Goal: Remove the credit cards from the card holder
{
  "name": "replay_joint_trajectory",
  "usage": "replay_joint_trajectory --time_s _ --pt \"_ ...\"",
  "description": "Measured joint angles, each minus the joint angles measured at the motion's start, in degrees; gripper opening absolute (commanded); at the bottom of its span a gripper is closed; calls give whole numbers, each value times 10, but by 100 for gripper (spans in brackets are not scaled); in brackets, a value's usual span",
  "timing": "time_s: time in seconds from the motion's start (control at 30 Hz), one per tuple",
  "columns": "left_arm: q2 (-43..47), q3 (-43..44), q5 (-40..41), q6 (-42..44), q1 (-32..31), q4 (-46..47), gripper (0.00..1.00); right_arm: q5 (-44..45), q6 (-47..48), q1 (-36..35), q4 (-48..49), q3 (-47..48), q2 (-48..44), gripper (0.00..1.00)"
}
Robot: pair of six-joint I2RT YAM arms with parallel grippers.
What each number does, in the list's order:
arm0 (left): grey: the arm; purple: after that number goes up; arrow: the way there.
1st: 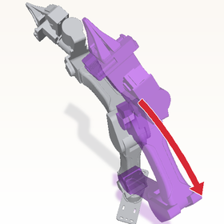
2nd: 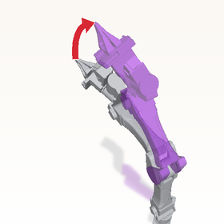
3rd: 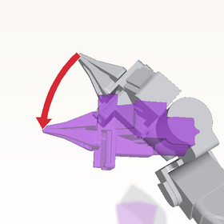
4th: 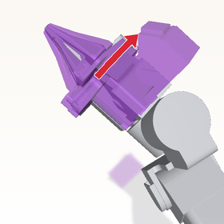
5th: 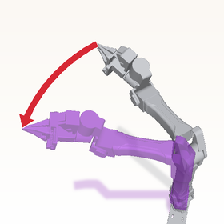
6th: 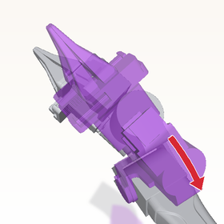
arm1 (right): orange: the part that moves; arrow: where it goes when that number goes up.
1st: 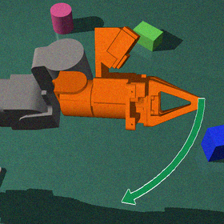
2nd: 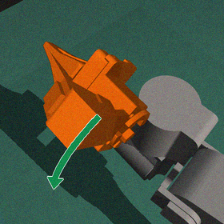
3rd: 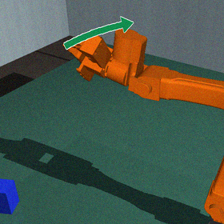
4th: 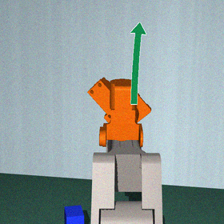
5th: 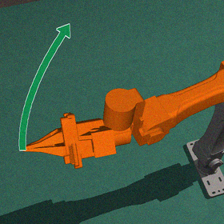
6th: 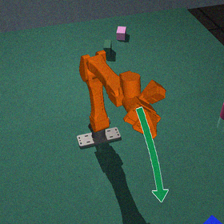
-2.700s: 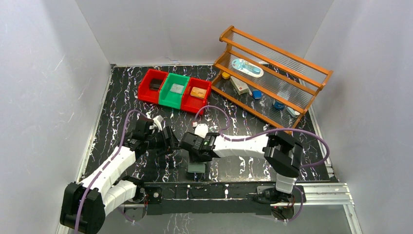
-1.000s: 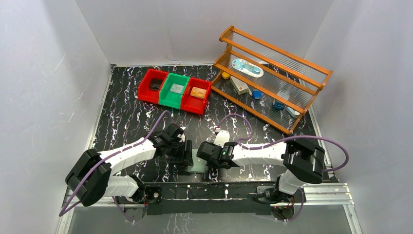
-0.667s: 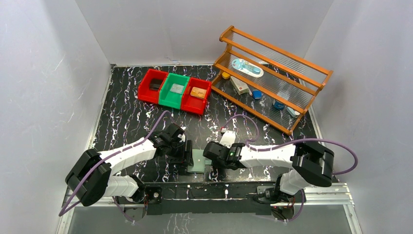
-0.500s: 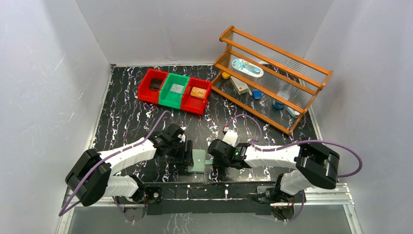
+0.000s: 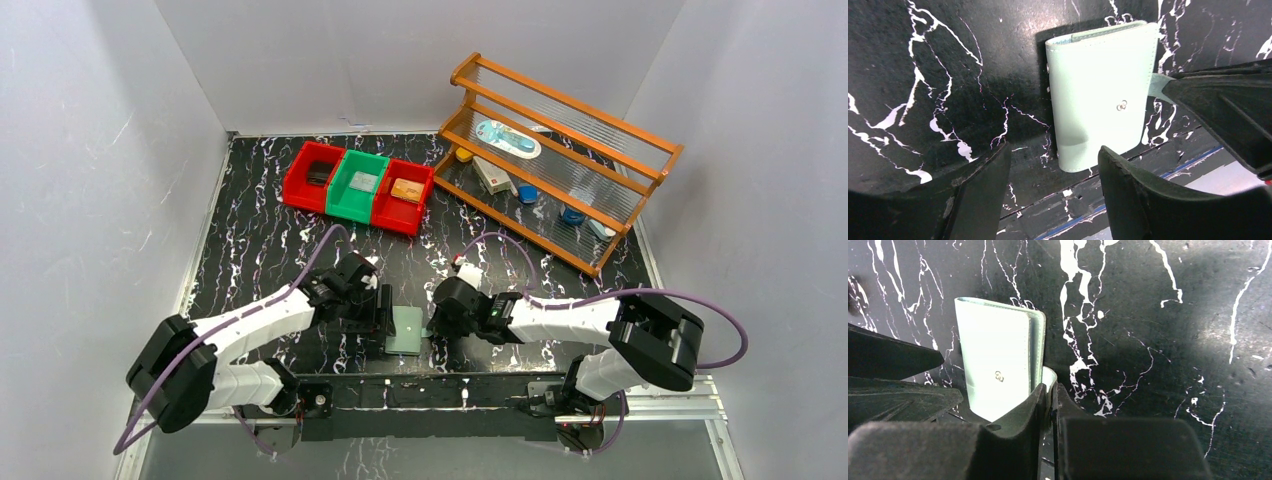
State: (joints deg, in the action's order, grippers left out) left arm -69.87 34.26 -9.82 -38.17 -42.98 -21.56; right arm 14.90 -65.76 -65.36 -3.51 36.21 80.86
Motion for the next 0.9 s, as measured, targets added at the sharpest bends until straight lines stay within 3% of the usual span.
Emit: replay_joint_trajectory --time_s 0.1,0.27,0.4,0.67,0.9 --pt "22 0 11 -2 0 -2 64 -8 5 1 7 0 0 16" --pt "56 1 44 -8 0 -19 68 -23 20 1 5 0 -2 44" --pt "91 5 89 -17 0 -45 79 3 41 2 -52 28 -13 66" --pt "132 30 198 -61 0 -103 89 62 87 83 -130 169 -3 81" --pt "180 30 273 -101 0 -148 96 117 120 158 -182 363 151 84"
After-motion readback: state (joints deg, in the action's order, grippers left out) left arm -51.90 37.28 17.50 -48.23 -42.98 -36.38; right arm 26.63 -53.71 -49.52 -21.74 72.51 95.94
